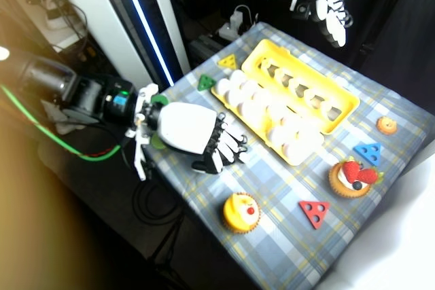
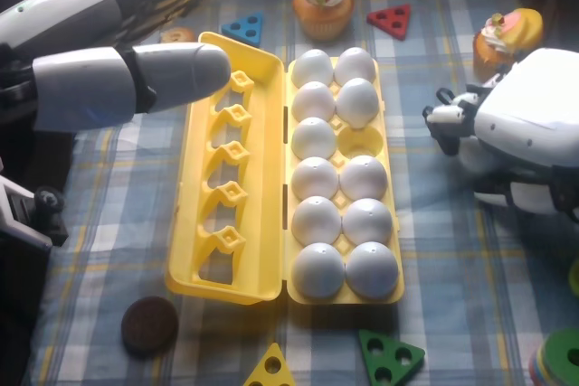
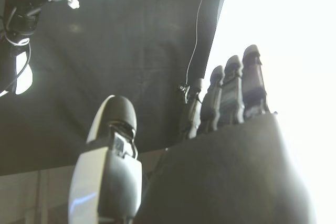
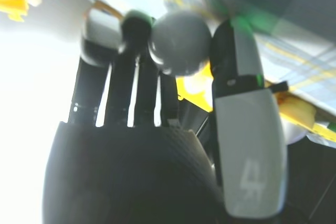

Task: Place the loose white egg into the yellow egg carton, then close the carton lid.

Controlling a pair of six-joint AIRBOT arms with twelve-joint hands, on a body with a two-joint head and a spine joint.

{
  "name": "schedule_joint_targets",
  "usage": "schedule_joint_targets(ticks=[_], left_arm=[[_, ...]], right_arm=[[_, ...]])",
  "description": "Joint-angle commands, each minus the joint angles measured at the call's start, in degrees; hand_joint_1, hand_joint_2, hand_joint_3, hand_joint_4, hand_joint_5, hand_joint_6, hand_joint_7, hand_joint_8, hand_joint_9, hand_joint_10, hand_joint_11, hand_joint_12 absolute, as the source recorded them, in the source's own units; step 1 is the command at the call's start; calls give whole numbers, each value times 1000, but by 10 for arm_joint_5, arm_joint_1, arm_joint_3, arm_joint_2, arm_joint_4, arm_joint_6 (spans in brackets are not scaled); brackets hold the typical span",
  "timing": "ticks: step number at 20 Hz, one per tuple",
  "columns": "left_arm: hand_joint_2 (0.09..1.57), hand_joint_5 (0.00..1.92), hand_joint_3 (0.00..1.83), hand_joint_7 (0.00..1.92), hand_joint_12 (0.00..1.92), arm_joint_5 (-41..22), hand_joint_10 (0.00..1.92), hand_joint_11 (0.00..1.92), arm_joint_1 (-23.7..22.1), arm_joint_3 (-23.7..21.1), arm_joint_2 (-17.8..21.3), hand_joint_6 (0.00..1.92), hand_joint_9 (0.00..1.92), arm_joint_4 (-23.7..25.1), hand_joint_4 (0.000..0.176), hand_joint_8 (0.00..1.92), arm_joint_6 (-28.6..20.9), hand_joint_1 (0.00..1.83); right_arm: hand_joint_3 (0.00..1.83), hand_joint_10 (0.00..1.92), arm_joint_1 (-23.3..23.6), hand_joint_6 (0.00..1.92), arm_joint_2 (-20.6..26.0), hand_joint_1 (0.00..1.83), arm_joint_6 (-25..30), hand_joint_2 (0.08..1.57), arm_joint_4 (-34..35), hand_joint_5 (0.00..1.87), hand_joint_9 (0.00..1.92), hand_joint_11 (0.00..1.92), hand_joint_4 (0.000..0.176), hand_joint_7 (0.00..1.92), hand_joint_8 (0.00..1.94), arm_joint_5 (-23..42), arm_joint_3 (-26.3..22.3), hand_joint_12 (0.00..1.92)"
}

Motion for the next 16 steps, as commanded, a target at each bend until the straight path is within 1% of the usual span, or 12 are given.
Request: schedule_joint_targets(ticks=[1,2,3,4,5,7,9,11,13,14,15,16], left_arm=[[1263,0,6,0,0,-72,0,0,-5,2,1,0,0,-17,102,0,-3,400],[1260,0,3,0,0,-72,0,0,-5,2,1,0,0,-17,105,0,-3,411],[1265,0,5,0,0,-72,0,0,-4,2,1,0,0,-17,105,0,-3,390],[1260,0,2,0,0,-72,0,0,-4,2,1,0,0,-18,106,0,-3,383],[1263,0,3,0,0,-72,0,0,-2,2,2,0,0,-19,103,0,-3,388],[1259,0,0,0,0,-71,0,0,-1,3,2,0,0,-21,78,0,-3,407],[1248,0,0,0,0,-71,0,0,-1,3,2,0,0,-21,67,0,-3,422],[1259,0,2,0,0,-69,0,0,-1,4,0,0,0,-21,61,0,-3,388],[1256,12,0,0,0,-67,0,0,-1,5,0,4,0,-21,47,0,-3,388],[1256,15,0,0,0,-65,0,0,-1,5,0,5,0,-21,45,0,-3,385],[1256,16,0,0,0,-64,0,0,-1,6,0,5,0,-21,45,0,-3,384],[1251,13,0,0,0,-64,0,0,-1,6,0,5,0,-21,60,0,-3,377]], right_arm=[[0,1898,12,1407,9,1094,-3,1271,-14,701,1257,1349,0,1024,1808,74,-5,1921],[0,1916,16,1393,15,1097,-3,1264,-22,715,1360,1451,0,1123,1914,80,-12,1921],[9,1887,22,1449,19,1164,-3,1278,-31,666,1219,1302,0,784,1625,83,-17,1921],[10,1893,29,1457,22,1178,-3,1279,-37,659,1211,1293,0,719,1563,84,-21,1921],[0,1858,38,1394,22,1110,-3,1260,-46,711,1267,1335,0,976,1710,84,-24,1921],[0,1650,57,1291,19,1204,-3,1259,-68,651,1038,1073,0,833,1546,84,-25,1864],[0,1666,73,1286,11,1205,-3,1255,-81,677,933,911,0,823,1537,83,-24,1882],[12,1877,91,1349,-5,1181,-3,1300,-93,602,845,868,0,730,1712,76,-17,1919],[44,1919,110,576,-20,1284,-3,1291,-105,237,1007,1112,0,630,1660,63,-8,1921],[87,1921,117,336,-23,1283,-3,1279,-110,272,1026,1135,0,615,1678,58,-5,1921],[350,1921,122,210,-31,1289,-3,1153,-114,314,1035,1144,0,626,1701,54,-2,1921],[27,1885,125,1139,-41,1175,-3,1198,-117,790,1005,1109,0,786,1872,51,2,1917]])
